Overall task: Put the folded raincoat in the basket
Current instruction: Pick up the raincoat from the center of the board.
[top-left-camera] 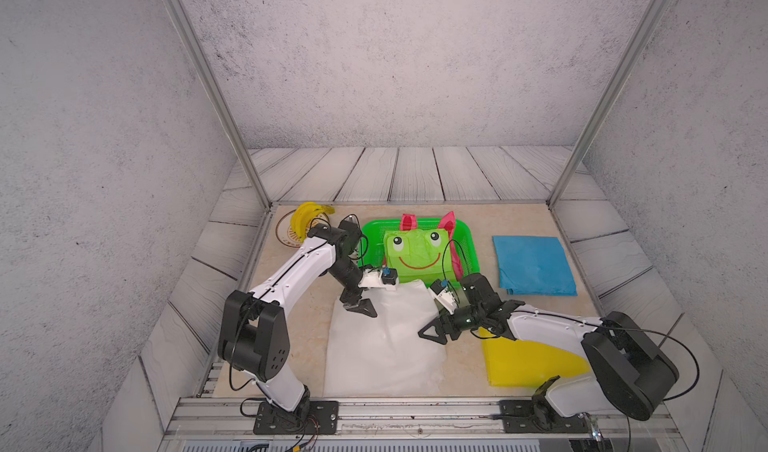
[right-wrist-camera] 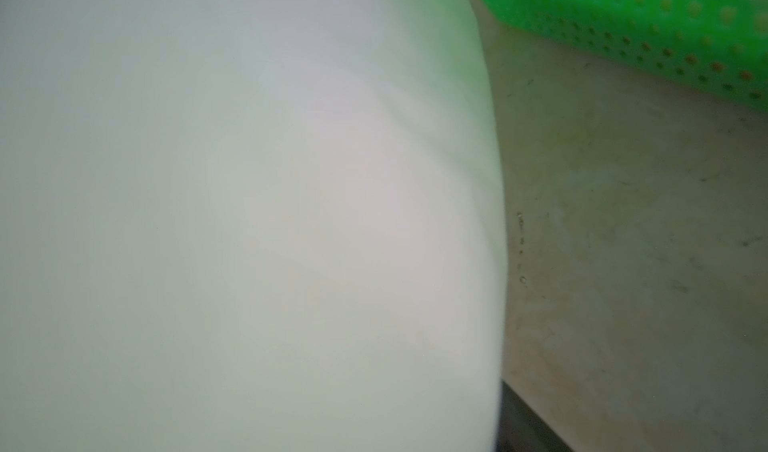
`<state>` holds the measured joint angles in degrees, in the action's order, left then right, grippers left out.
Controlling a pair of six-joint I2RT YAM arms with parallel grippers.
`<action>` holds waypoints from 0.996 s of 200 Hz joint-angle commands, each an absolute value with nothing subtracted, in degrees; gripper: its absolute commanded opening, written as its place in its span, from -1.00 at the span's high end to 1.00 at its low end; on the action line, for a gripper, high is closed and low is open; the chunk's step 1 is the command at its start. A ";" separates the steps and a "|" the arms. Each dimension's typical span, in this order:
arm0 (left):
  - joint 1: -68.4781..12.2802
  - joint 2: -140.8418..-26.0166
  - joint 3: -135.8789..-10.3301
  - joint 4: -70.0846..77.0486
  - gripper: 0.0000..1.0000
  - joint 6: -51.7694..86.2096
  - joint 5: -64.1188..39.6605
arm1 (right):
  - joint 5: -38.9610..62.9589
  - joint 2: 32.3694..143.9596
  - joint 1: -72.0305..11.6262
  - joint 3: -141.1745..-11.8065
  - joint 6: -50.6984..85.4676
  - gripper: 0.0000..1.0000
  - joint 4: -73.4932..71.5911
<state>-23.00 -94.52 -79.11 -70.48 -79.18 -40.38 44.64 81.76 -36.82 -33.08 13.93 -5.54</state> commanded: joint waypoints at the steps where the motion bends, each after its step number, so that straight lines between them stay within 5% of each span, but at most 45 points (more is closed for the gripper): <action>1: -23.29 -95.34 -78.23 -71.92 -0.55 -78.59 -42.55 | 48.46 80.54 -37.70 -31.61 16.88 -0.53 -9.42; 34: -23.29 -95.37 -77.48 -69.94 -0.70 -77.09 -42.89 | 45.51 77.28 -38.94 -28.65 22.49 -0.12 -9.58; 105: -23.29 -95.58 -78.05 -68.30 -0.94 -76.48 -44.68 | 37.77 72.63 -45.50 -24.09 33.74 -0.10 -8.63; 130: -23.21 -94.81 -78.13 -67.65 -0.95 -76.09 -45.01 | 35.42 73.21 -45.79 -24.16 37.34 0.22 -10.52; 168: -22.81 -92.75 -80.21 -68.78 -0.96 -75.87 -42.41 | 34.23 70.85 -45.79 -26.88 35.14 0.96 -10.68; 199: -21.26 -90.60 -83.80 -70.09 -0.98 -76.05 -42.60 | 32.61 67.25 -45.86 -31.69 26.58 1.00 -0.64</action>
<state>-22.55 -93.93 -80.25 -67.72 -76.23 -42.17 34.72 70.63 -45.71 -27.20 33.39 -6.74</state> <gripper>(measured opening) 0.986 0.068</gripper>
